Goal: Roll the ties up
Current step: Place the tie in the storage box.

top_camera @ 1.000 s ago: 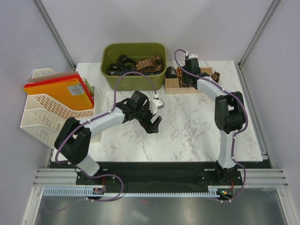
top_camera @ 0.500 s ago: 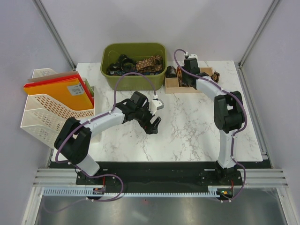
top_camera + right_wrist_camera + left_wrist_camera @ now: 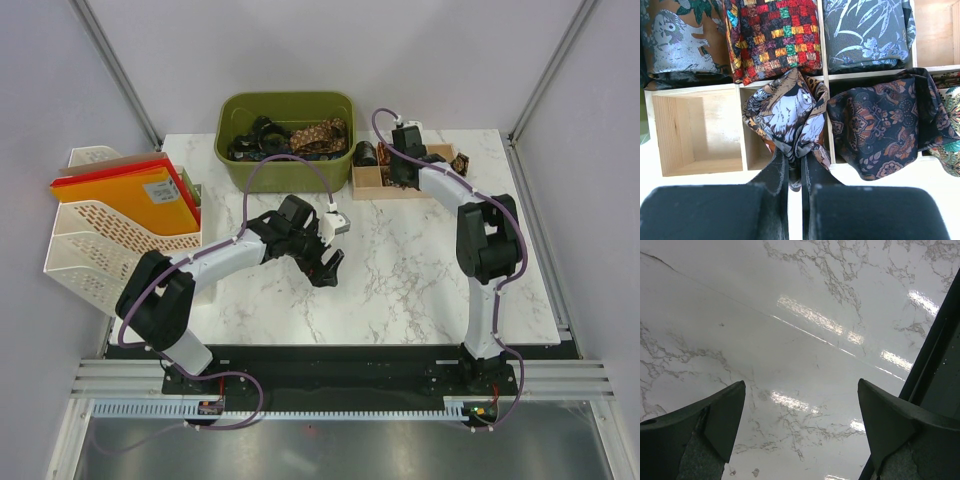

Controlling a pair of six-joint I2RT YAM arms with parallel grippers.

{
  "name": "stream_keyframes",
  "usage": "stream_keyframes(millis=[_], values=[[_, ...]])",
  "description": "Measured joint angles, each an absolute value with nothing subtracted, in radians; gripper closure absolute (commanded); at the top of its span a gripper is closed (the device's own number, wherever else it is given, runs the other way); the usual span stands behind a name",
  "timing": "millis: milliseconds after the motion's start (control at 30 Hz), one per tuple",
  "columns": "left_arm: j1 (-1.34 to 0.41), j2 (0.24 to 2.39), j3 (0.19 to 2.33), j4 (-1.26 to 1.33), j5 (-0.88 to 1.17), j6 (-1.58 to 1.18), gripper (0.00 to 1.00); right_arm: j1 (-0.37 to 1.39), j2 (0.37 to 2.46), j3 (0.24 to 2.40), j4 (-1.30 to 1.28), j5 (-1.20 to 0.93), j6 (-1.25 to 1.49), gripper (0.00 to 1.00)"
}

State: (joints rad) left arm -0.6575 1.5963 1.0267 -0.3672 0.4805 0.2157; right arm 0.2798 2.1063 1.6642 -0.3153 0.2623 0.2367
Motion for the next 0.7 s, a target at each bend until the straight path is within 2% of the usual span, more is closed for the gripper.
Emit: stream_keyframes(millis=[233,367,400,467,500,700], values=[[-0.657,1.596,1.027,-0.367,0.496,0.209,0.0,0.28,2.135,1.707,-0.355,0.263,0.236,1.0],[-0.657,1.596,1.027,-0.367,0.501,0.207,0.0,0.28,2.152,1.731,-0.375,0.263,0.236,0.92],[-0.657,1.596,1.027,-0.367,0.502,0.207,0.0,0.28,2.156,1.738,-0.381,0.263,0.235,0.83],[-0.657,1.596,1.026,-0.367,0.504,0.206,0.0,0.28,2.163,1.747,-0.387,0.263,0.234,0.75],[-0.657,1.596,1.026,-0.367,0.505,0.206,0.0,0.28,2.166,1.753,-0.393,0.26,0.234,0.63],[-0.657,1.596,1.025,-0.369,0.505,0.206,0.0,0.28,2.175,1.771,-0.417,0.236,0.228,0.41]])
